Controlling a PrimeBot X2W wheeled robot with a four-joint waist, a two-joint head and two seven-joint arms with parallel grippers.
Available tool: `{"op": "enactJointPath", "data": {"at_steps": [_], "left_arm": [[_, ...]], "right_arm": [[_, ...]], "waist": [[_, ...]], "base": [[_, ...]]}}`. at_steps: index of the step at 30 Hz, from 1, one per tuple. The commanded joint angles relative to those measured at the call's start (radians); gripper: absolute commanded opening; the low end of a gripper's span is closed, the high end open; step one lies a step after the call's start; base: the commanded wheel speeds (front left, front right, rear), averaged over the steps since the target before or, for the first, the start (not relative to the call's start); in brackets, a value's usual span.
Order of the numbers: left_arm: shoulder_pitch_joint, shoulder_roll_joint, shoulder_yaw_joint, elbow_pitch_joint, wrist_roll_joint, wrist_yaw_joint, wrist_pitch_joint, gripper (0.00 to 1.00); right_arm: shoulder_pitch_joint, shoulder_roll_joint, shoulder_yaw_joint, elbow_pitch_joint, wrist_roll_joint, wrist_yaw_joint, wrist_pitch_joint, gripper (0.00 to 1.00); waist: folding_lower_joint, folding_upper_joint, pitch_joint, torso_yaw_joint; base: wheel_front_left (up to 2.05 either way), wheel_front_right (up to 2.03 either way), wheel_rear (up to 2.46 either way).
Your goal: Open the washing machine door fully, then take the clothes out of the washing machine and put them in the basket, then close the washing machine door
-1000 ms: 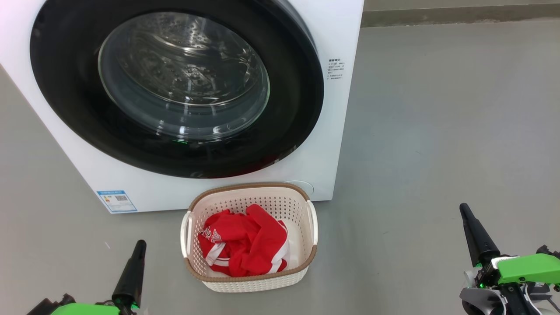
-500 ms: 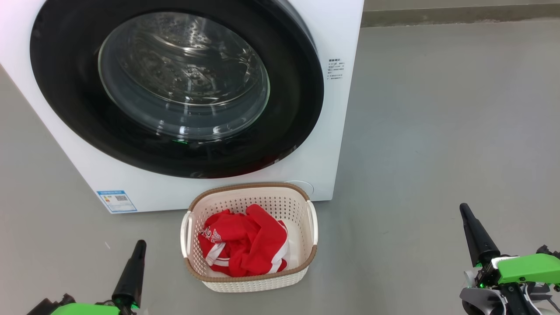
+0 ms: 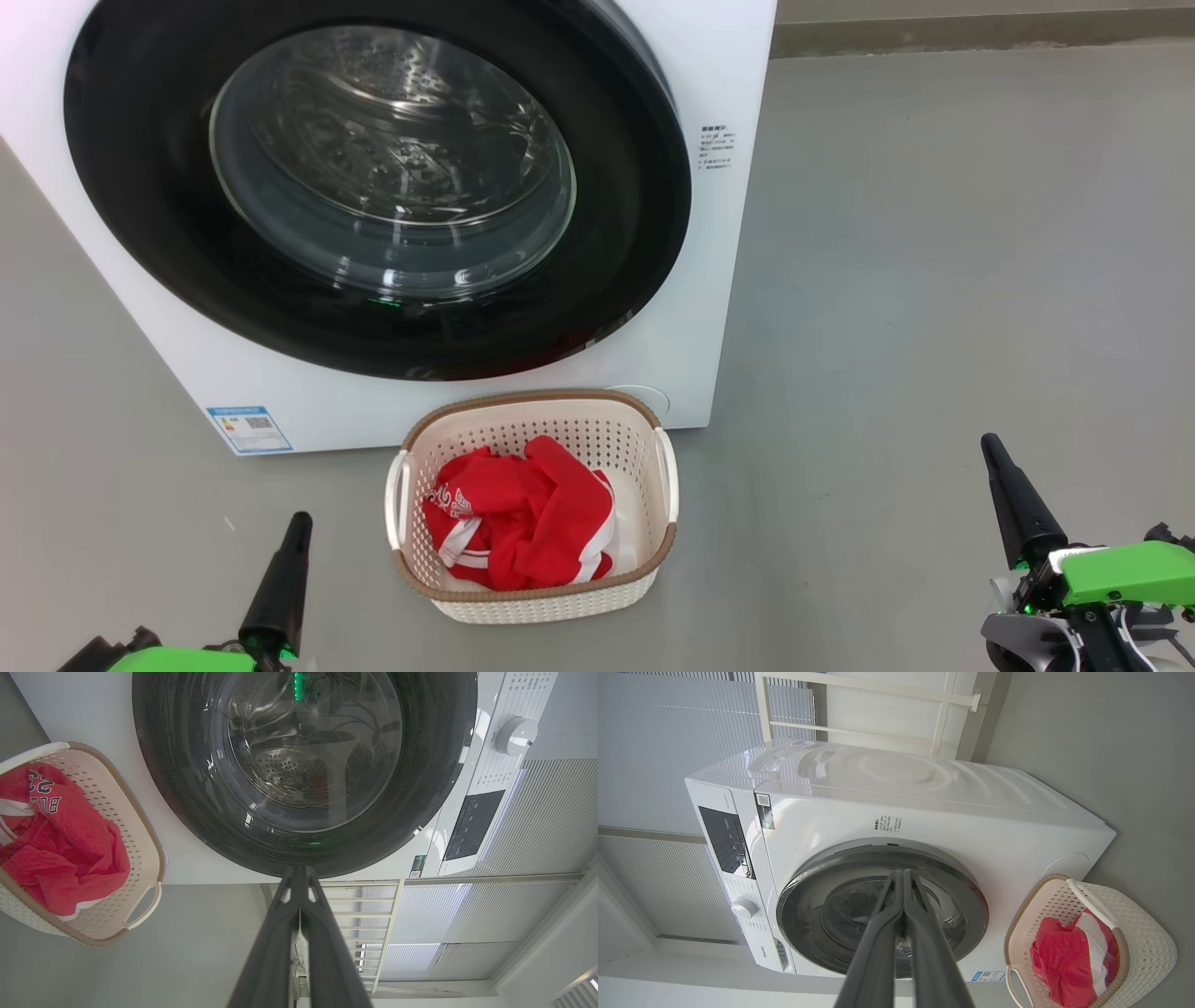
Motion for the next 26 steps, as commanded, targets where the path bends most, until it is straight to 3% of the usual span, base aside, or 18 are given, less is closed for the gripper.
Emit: {"op": "enactJointPath", "data": {"at_steps": [1,26], "left_arm": [[-0.039,0.018,0.034,-0.021,-0.007,-0.007,0.004,0.00],[-0.039,0.018,0.034,-0.021,-0.007,-0.007,0.004,0.00]], "right_arm": [[-0.043,-0.014,0.017,-0.025,0.004,0.001,0.006,0.00],[-0.043,-0.013,0.016,-0.025,0.003,0.001,0.006,0.00]], "waist": [[0.0000,-0.0001,0.000,0.000],[0.0000,-0.0001,0.000,0.000]], "base": [[0.00,0.00,0.00],[0.00,0.00,0.00]]}}
